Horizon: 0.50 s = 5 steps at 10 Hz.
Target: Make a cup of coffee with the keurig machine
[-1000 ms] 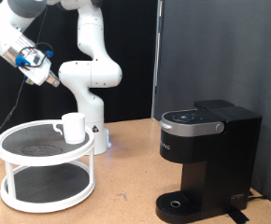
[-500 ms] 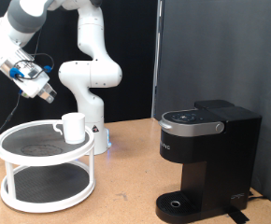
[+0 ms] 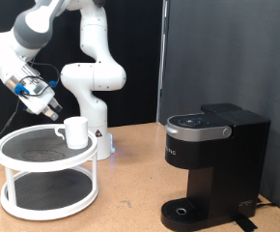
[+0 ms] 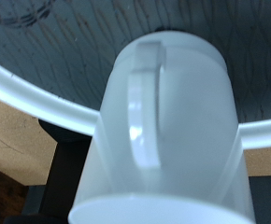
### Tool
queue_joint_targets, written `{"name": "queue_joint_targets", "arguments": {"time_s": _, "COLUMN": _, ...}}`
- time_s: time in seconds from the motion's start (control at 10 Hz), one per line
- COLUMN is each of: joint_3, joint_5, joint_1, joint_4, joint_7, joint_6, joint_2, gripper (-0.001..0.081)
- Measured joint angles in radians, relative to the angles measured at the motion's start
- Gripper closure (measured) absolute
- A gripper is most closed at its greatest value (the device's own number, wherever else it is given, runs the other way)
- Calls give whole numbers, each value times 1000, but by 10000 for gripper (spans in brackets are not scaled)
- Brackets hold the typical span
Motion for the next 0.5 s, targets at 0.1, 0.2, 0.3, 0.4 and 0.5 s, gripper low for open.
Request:
{"name": "queue_joint_targets", "arguments": {"time_s": 0.1, "joint_3": 0, "joint_5": 0, "joint_1": 0, "joint_4": -14, "joint_7": -9, "joint_6": 20, "joint_2": 6, "gripper": 73}}
{"name": "queue_joint_targets", "arguments": {"time_s": 0.2, "joint_3": 0, "joint_5": -1, "joint_1": 0, "joint_4": -23, "joint_7": -20, "joint_6": 34, "joint_2": 15, "gripper": 73}}
{"name": "queue_joint_targets", "arguments": {"time_s": 0.3, "joint_3": -1, "joint_5": -1, "joint_1": 0, "joint_4": -30, "joint_7": -32, "joint_6": 42, "joint_2": 23, "gripper": 72}}
{"name": "queue_joint_targets", "arguments": {"time_s": 0.4, "joint_3": -1, "joint_5": -1, "joint_1": 0, "joint_4": -37, "joint_7": -40, "joint_6": 54, "joint_2": 28, "gripper": 72}}
{"name": "queue_joint_targets", "arguments": {"time_s": 0.5, "joint_3": -1, "joint_5": -1, "joint_1": 0, "joint_4": -43, "joint_7": -44, "joint_6": 68, "joint_2": 34, "gripper": 72}}
